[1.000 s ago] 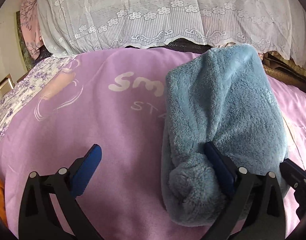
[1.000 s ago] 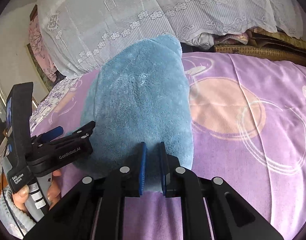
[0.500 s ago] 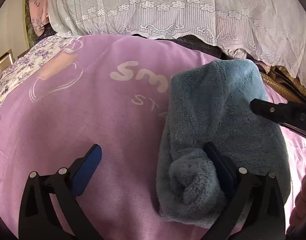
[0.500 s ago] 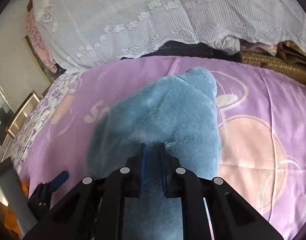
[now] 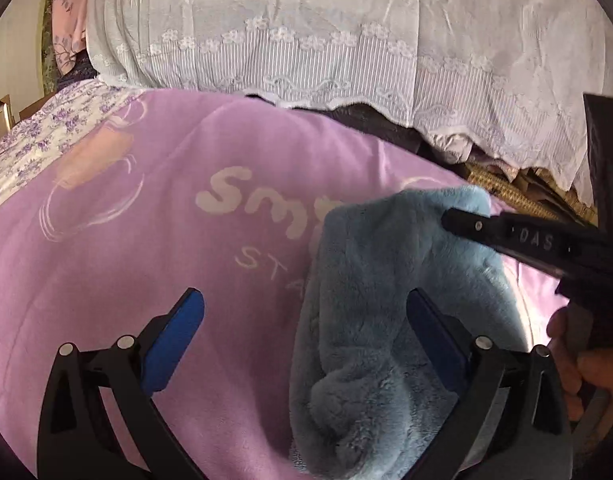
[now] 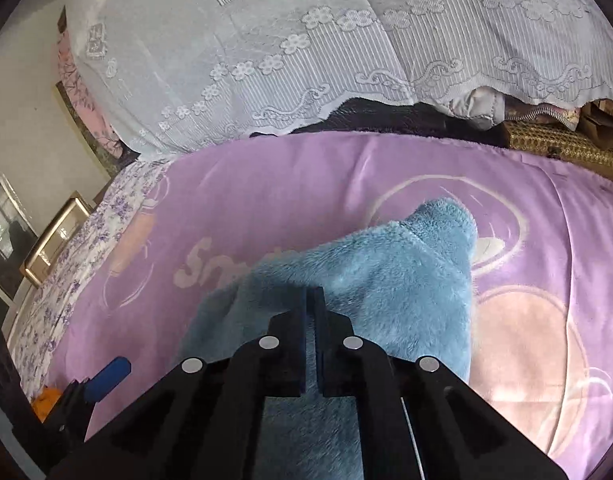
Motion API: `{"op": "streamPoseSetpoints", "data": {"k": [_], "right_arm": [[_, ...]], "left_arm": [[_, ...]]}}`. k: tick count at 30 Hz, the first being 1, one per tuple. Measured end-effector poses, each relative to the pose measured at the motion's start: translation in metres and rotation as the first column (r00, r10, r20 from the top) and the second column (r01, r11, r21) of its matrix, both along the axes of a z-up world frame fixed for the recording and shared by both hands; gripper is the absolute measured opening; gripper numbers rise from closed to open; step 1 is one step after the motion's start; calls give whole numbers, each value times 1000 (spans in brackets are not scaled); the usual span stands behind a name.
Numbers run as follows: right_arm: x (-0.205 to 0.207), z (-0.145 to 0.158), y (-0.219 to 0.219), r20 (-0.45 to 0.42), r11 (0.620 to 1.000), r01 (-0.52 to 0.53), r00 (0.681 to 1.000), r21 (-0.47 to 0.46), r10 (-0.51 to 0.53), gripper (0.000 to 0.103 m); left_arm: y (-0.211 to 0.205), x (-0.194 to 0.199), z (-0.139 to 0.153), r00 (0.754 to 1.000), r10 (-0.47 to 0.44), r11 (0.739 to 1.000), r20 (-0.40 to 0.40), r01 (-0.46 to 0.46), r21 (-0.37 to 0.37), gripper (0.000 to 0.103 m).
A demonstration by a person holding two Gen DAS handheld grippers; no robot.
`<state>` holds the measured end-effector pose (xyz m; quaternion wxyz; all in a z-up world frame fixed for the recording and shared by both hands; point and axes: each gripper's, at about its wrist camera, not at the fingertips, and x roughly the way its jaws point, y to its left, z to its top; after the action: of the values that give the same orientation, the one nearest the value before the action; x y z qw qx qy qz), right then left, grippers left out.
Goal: Fold small clothes
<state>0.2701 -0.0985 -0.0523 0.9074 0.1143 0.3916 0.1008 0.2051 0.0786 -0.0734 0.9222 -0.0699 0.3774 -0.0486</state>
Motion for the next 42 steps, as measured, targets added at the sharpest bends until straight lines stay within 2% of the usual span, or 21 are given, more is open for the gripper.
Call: {"op": "streamPoseSetpoints", "data": {"k": [1, 3, 5, 7, 12, 15, 19, 23, 26, 27, 28, 29, 30, 31, 32, 33, 35, 38, 42], "right_arm": [[6, -7, -2, -35, 1000, -2, 999, 1, 2, 2], [18, -28, -9, -119, 999, -17, 993, 41, 22, 0], [20, -39, -20, -130, 993, -7, 991, 121, 23, 0], [16, -41, -29, -126, 983, 10, 992, 182, 13, 0], [-26, -20, -30, -25, 978, 52, 999, 203, -48, 7], [-60, -13, -27, 31, 981, 56, 998, 184, -63, 7], [-107, -11, -17, 100, 994, 71, 992, 82, -79, 7], [-127, -36, -19, 92, 993, 96, 991, 66, -102, 7], [-126, -34, -22, 81, 992, 102, 991, 77, -108, 6], [-130, -29, -27, 81, 987, 112, 989, 113, -121, 13], [-138, -22, -35, 99, 978, 127, 985, 165, -144, 24], [-145, -17, -41, 118, 969, 159, 976, 190, -183, 69], [-152, -12, -48, 140, 960, 204, 962, 191, -233, 92], [-157, -11, -54, 157, 957, 226, 954, 184, -256, 92], [-157, -13, -58, 146, 959, 218, 958, 182, -246, 92], [-155, -20, -63, 118, 957, 207, 965, 203, -234, 92], [-150, -36, -73, 67, 934, 204, 970, 293, -233, 92], [-141, -52, -79, 5, 911, 180, 981, 370, -196, 92], [-135, -59, -82, -16, 882, 167, 984, 440, -179, 92]], "left_arm": [[-8, 4, -10, 1000, -5, 999, -24, 6, 38, 99], [-16, 3, -16, 1000, 14, 995, -4, -14, 98, 99], [-22, -1, -16, 1000, 11, 990, 23, -14, 139, 99], [-23, -3, -17, 999, 11, 988, 36, -17, 152, 99], [-18, -2, -17, 999, 18, 990, 28, -22, 137, 99], [-18, -2, -16, 999, 19, 990, 29, -23, 138, 99], [-18, -2, -16, 999, 19, 991, 27, -22, 134, 99], [-20, -3, -18, 1000, 8, 991, 20, -10, 136, 99], [-18, -3, -16, 1000, -6, 992, 9, 5, 122, 99], [-12, -3, -12, 1000, -21, 996, -10, 22, 84, 98], [-2, -3, -7, 999, -46, 999, -30, 46, 14, 98], [9, -3, -3, 997, -68, 996, -46, 65, -56, 98], [20, -2, -1, 995, -81, 990, -65, 72, -119, 98], [30, 1, -2, 992, -91, 980, -89, 73, -183, 98], [38, 4, -6, 987, -108, 966, -116, 77, -248, 98], [46, 8, -12, 978, -142, 940, -153, 84, -331, 98], [50, 16, -26, 960, -188, 903, -209, 85, -421, 98], [41, 15, -31, 956, -197, 915, -218, 99, -392, 98], [25, 16, -37, 936, -262, 910, -236, 157, -385, 99]]}}
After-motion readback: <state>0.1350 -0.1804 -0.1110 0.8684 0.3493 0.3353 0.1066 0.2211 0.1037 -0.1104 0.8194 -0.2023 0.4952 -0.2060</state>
